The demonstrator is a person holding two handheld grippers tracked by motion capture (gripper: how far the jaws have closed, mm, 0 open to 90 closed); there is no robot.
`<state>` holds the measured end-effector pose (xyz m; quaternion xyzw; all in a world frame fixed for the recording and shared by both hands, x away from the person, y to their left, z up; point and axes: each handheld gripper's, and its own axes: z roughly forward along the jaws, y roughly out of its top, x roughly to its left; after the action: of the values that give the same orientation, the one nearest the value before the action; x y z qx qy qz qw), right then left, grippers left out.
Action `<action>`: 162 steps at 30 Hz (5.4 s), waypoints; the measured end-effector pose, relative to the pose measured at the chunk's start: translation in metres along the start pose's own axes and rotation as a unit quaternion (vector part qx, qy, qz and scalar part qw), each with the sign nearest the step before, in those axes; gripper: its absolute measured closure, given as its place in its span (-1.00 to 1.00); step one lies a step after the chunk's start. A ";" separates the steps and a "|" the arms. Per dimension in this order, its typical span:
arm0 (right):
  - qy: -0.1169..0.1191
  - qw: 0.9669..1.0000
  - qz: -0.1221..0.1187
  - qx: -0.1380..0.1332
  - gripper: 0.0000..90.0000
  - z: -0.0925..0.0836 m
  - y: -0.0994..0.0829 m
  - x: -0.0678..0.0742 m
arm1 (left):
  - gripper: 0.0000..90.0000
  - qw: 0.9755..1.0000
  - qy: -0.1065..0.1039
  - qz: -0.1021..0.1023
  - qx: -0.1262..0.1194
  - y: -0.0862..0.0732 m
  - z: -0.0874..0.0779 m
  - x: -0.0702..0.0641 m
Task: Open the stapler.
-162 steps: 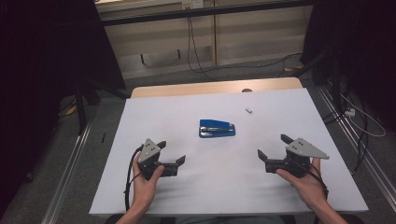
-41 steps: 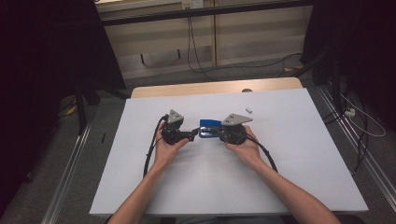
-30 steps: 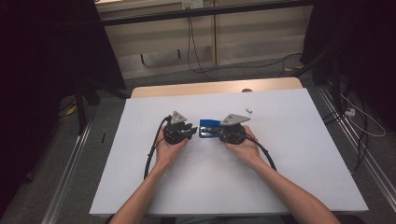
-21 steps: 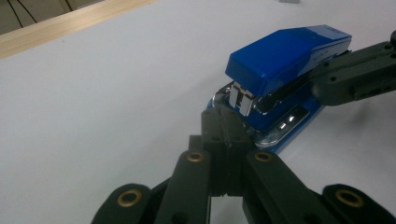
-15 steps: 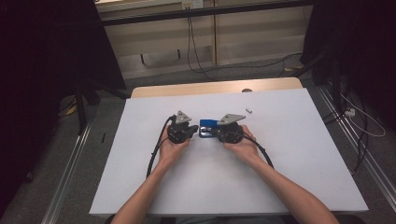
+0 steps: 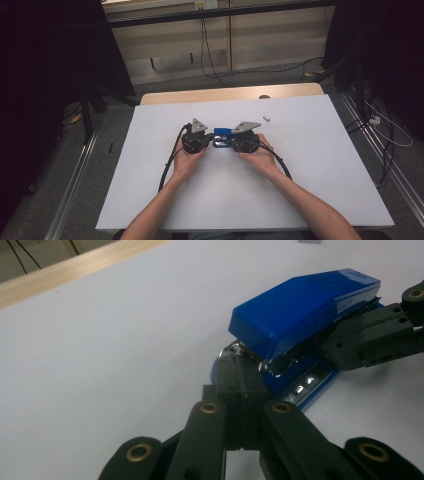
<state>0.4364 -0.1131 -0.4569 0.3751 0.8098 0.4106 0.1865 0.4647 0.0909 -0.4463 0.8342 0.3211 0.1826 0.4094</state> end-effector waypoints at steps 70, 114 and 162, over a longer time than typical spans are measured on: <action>-0.014 0.998 -0.015 -0.052 1.00 -0.002 0.015 0.016 | 1.00 0.998 -0.012 -0.023 -0.049 0.020 -0.012 -0.004; -0.056 0.997 -0.021 -0.050 1.00 0.003 0.019 0.016 | 1.00 1.000 -0.021 -0.011 -0.019 0.013 0.004 -0.004; -0.110 0.991 0.004 -0.079 1.00 -0.008 0.025 0.008 | 1.00 0.999 -0.025 -0.003 -0.022 0.011 0.006 -0.003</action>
<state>0.4381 -0.1016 -0.4318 0.4053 0.7477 0.4305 0.3022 0.4698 0.0804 -0.4415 0.8283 0.3092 0.1671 0.4363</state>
